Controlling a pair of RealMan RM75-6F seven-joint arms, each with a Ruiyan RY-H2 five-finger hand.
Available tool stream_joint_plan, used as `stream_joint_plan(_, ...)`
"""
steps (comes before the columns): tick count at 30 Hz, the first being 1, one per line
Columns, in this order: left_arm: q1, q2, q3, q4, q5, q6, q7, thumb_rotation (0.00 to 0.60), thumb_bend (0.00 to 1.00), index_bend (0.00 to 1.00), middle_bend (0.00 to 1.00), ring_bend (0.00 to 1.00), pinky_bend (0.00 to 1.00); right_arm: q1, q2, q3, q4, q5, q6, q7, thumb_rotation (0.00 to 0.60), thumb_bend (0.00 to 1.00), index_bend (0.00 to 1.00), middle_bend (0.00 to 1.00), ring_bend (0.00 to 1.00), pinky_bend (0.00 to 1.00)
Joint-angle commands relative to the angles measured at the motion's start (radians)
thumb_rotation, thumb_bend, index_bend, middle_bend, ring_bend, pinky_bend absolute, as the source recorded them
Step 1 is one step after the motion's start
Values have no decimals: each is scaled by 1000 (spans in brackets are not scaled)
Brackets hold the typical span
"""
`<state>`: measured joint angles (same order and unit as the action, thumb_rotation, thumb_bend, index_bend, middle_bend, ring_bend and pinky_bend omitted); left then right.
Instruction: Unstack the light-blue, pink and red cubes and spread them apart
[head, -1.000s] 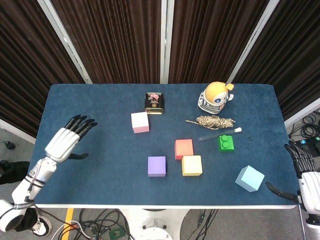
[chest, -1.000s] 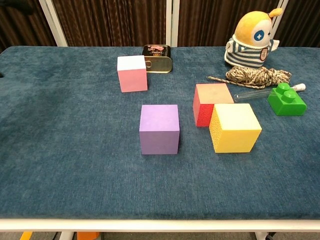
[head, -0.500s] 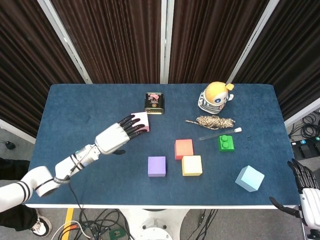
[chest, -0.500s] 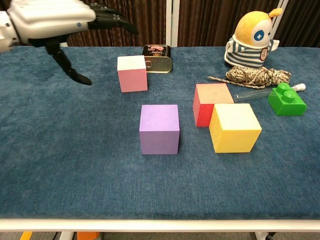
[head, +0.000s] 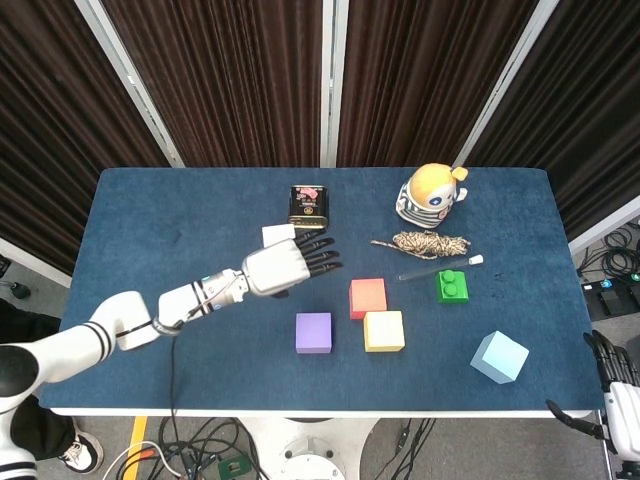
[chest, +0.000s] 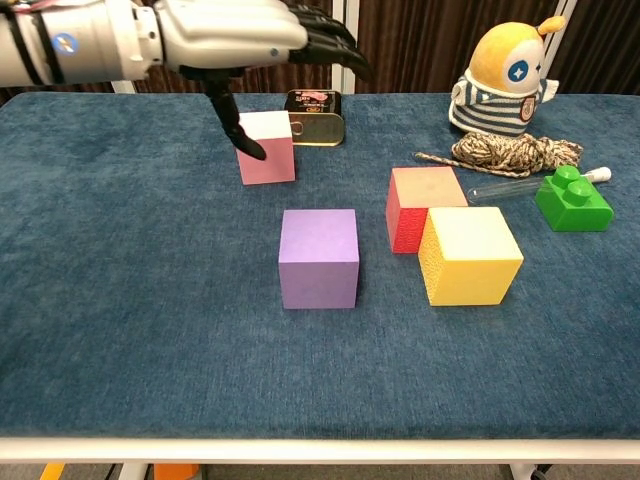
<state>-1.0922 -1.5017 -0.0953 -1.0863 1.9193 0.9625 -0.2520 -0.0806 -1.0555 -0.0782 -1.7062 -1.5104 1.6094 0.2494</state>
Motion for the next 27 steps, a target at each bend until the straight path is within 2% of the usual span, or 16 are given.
stream_joint_plan(1,-56,-50,22,56,23,-5,-38,600,70,118,115,0,39,0,1,10,4,12,-8,-12,600,59,0,0,0,0)
stream_joint_plan(8,-164,-174,49,246,61,64,-169,600,64,117,136,0,39,-12,-10,25,12,40,-23,-17,600,59,0,0,0,0)
stream_joint_plan(10,-202,-223,76,350,86,90,-211,600,54,117,153,0,39,-16,-17,26,22,40,-26,-13,600,59,0,0,0,0)
stream_joint_plan(16,-265,-325,135,550,106,126,-314,600,6,111,156,0,39,-29,-27,41,30,59,-27,5,600,58,0,0,0,0)
stream_joint_plan(21,-292,-383,172,663,101,150,-397,600,0,105,156,0,39,-34,-17,59,13,83,-29,-2,600,59,0,0,0,0)
stream_joint_plan(27,-312,-438,210,761,95,184,-424,600,0,97,156,0,39,-31,-9,77,-9,109,-47,-17,600,59,0,0,0,0)
